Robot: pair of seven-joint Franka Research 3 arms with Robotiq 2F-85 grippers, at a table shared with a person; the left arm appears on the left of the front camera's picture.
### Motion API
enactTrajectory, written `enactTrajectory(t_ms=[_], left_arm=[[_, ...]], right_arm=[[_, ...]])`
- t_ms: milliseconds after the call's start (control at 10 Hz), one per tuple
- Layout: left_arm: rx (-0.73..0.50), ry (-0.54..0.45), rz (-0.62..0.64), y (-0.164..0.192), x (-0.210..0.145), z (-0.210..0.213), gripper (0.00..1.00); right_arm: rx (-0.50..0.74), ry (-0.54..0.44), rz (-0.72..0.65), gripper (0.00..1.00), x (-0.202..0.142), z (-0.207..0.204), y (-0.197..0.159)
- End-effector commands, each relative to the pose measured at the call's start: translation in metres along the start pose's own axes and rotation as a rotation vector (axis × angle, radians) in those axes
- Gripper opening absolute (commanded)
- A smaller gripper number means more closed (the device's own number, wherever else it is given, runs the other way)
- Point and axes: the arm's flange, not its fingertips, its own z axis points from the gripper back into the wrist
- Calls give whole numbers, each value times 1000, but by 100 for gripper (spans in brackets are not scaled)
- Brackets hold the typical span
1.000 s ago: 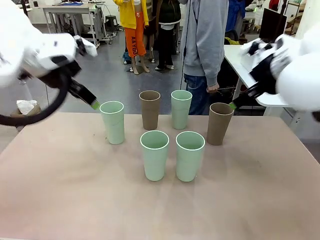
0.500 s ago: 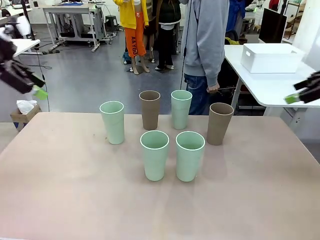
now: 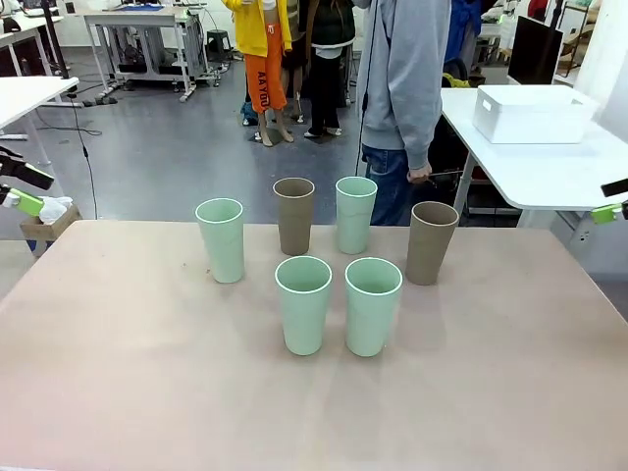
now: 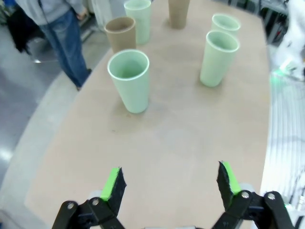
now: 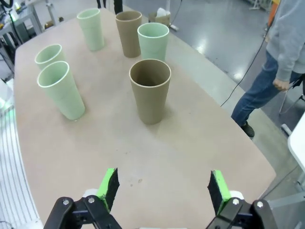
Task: Stack the cups and store them in the basket.
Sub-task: Pick up two Reusable plastic cups , one in each hand.
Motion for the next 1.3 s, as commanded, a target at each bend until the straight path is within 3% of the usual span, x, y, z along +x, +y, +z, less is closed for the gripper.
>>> enactTrajectory(t_ms=[0,600,800,900,1200], left_arm=[[-5,-52,-32,0,2,-6,100],[-1,-102,-21,-2,-5,-8,100],[64,-101,-14,-3,-5,-7,100],[6,-68,1,-1,-3,-5,100],[6,-68,1,-1,-3,-5,100]], right_arm=[[20,-42,22,100,-10,-8,-2],[53,-77,15,100,-18,-9,-2],[56,-80,-6,100,-18,-9,-3],[54,-58,-9,100,-17,-9,2],[54,-58,-9,100,-17,-9,2]])
